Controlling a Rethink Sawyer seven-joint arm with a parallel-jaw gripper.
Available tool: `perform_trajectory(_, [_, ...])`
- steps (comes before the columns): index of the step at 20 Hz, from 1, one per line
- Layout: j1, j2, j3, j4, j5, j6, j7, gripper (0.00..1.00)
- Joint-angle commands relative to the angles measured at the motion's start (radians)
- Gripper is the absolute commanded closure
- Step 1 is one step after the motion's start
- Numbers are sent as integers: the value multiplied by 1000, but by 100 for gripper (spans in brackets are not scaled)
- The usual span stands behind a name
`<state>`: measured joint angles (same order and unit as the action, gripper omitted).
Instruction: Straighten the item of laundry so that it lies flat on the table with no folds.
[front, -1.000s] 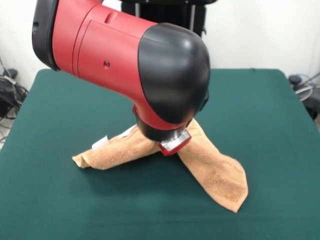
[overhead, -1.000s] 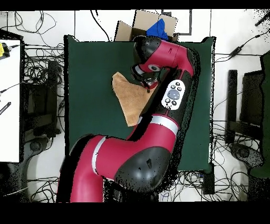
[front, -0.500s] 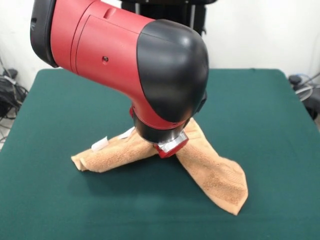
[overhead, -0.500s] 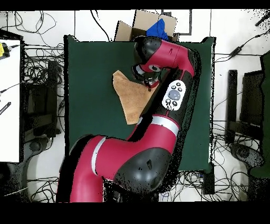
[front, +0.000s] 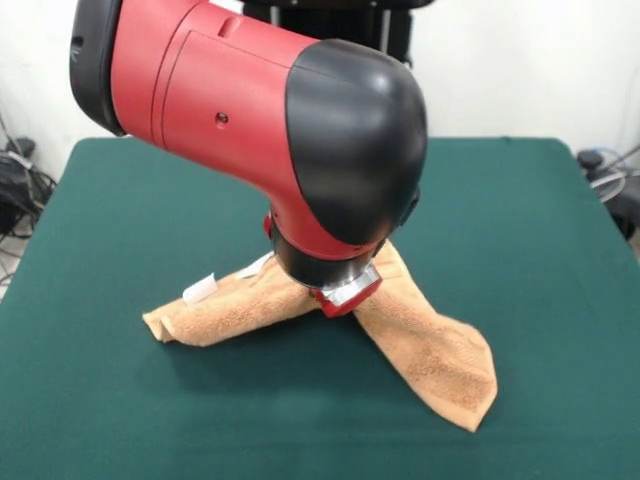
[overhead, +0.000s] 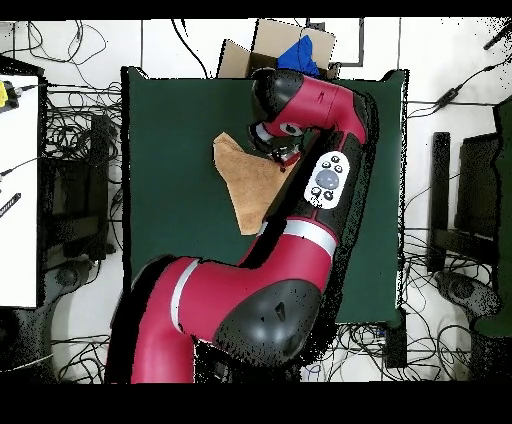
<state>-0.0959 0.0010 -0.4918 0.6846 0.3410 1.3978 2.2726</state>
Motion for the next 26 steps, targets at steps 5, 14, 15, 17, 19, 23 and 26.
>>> perform_trajectory(5, [67, -138, 44, 248, -44, -299, 196, 100])
perform_trajectory(14, [63, -219, 120, 386, 15, -527, 150, 100])
perform_trajectory(15, [56, -217, 128, 385, 16, -532, 136, 100])
perform_trajectory(17, [48, -215, 137, 385, 12, -524, 110, 100])
perform_trajectory(19, [39, -214, 148, 384, 14, -511, 97, 0])
perform_trajectory(23, [17, -205, 187, 394, 44, -521, 102, 0])
perform_trajectory(26, [10, -194, 197, 389, 39, -520, 91, 0])
